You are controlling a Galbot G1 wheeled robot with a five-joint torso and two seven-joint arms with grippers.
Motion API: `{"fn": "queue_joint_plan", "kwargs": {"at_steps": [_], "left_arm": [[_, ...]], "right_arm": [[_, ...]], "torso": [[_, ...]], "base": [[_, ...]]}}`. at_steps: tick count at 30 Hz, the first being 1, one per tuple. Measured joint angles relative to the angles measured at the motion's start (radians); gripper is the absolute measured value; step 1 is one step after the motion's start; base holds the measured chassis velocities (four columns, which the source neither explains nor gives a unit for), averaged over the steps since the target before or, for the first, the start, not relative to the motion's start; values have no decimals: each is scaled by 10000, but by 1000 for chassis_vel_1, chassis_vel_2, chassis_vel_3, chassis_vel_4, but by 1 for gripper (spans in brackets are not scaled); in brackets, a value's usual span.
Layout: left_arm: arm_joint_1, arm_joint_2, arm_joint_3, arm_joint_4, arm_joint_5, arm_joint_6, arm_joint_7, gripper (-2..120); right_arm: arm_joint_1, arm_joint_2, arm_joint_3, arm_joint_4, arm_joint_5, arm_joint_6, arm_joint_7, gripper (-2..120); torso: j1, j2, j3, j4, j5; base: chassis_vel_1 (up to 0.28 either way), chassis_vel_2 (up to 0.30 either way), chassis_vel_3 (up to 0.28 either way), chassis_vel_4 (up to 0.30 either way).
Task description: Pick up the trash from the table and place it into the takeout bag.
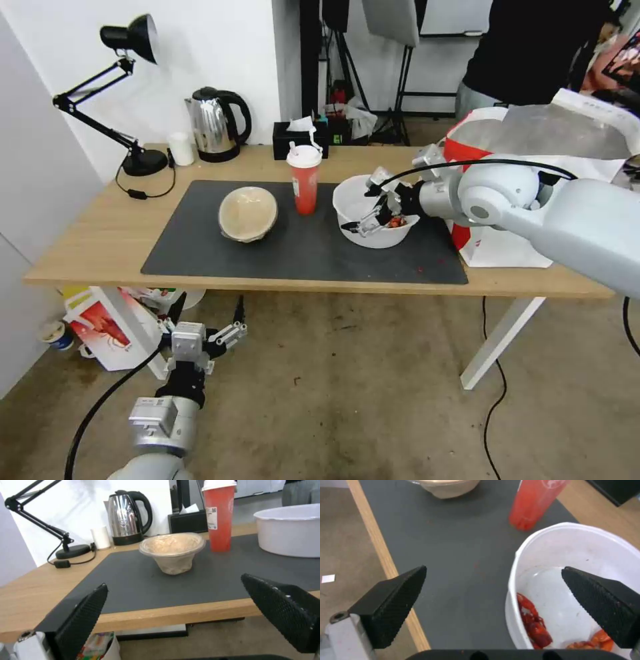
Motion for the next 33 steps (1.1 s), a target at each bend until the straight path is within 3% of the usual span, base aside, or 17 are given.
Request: {"fn": "queue_joint_plan", "kwargs": {"at_steps": [16,33], "left_arm": [[0,0,0,0,0,0,0,100],[0,0,-1,0,0,0,0,100]], "right_arm": [[-436,-2,-40,-203,-390,-31,-273,100],[-326,446,71,-1591,-937,-26,-1924,100]], "torso": [[-1,0,-1,0,0],[0,0,0,0,0]], "base": [[0,0,0,0],[0,0,0,0]]}}
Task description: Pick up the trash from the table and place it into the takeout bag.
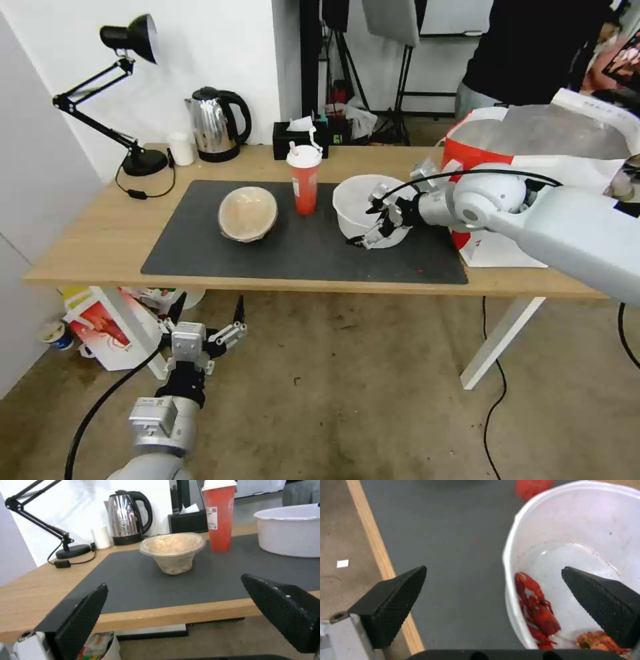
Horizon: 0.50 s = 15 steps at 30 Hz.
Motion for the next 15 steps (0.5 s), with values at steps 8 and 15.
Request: {"fn": "queue_joint_plan", "kwargs": {"at_steps": [8,15], "left_arm": [[0,0,0,0,0,0,0,100],[-1,0,1,0,0,0,0,100]], "right_arm": [[73,74,12,-371,-360,50,-603,100],[203,93,-18,-758,-540,163,-1269,100]], "torso": [[0,0,0,0,1],[0,0,0,-1,0]], "base": [[0,0,0,0],[0,0,0,0]]}}
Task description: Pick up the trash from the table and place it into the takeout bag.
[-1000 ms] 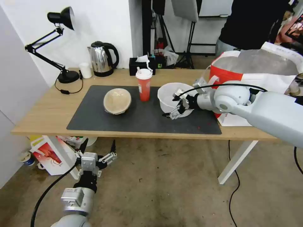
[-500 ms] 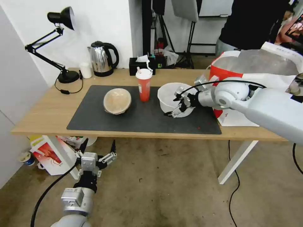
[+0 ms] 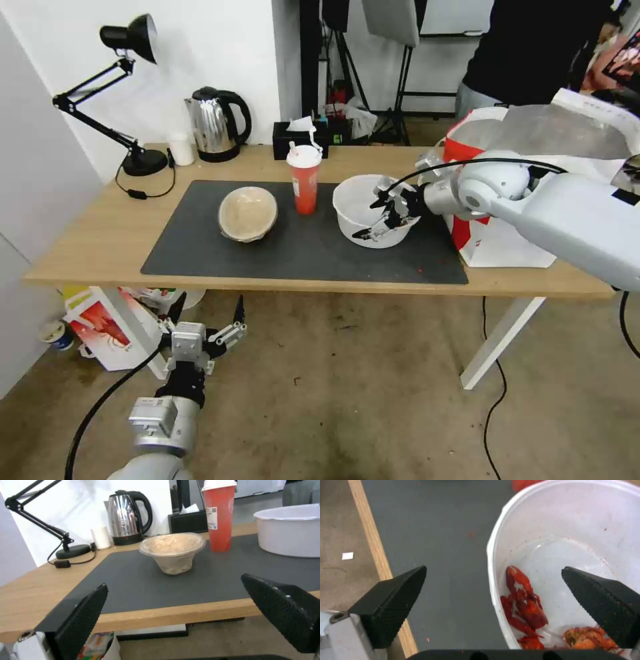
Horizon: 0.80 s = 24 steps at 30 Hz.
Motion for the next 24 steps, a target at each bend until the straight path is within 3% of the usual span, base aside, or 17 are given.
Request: {"fn": "queue_joint_plan", "kwargs": {"at_steps": [24], "left_arm": [[0,0,0,0,0,0,0,100]], "right_arm": [[-65,239,-155,-794,-190,140,-649,100]], "torso": [[0,0,0,2,0]], "base": [[0,0,0,0]]}}
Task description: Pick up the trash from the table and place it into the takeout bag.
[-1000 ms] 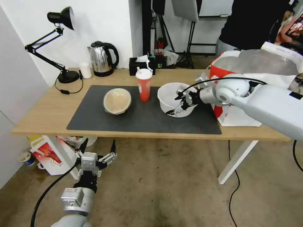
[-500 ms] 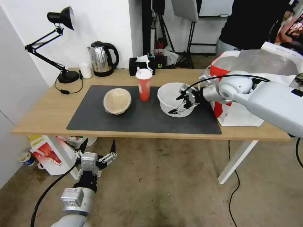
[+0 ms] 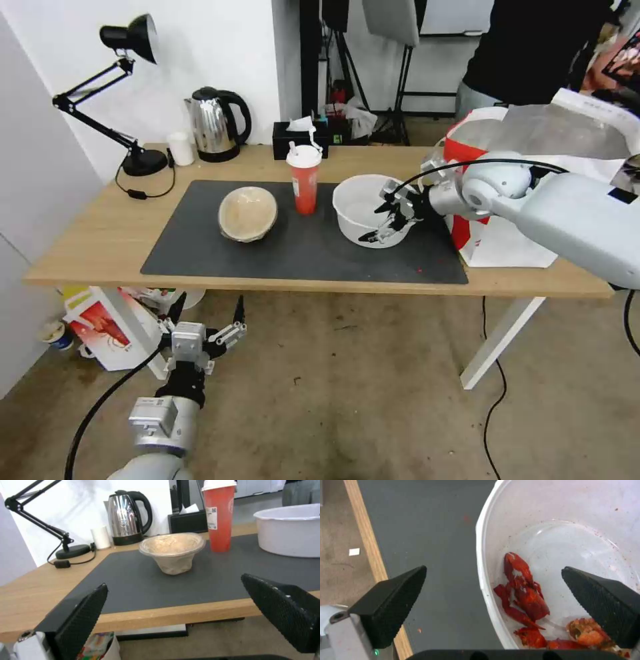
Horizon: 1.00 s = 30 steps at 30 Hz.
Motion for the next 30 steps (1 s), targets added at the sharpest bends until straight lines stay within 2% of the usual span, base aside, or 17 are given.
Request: {"fn": "queue_joint_plan", "kwargs": {"at_steps": [24,30], "left_arm": [[0,0,0,0,0,0,0,100],[0,0,0,0,0,0,0,100]], "right_arm": [[-171,163,-87,-131,-125,0,29,100],[-175,270,-144,-326,-76,-17,82,80]], "torso": [[0,0,0,-1,-1],[0,0,0,0,0]], "base": [[0,0,0,0],[0,0,0,0]]}}
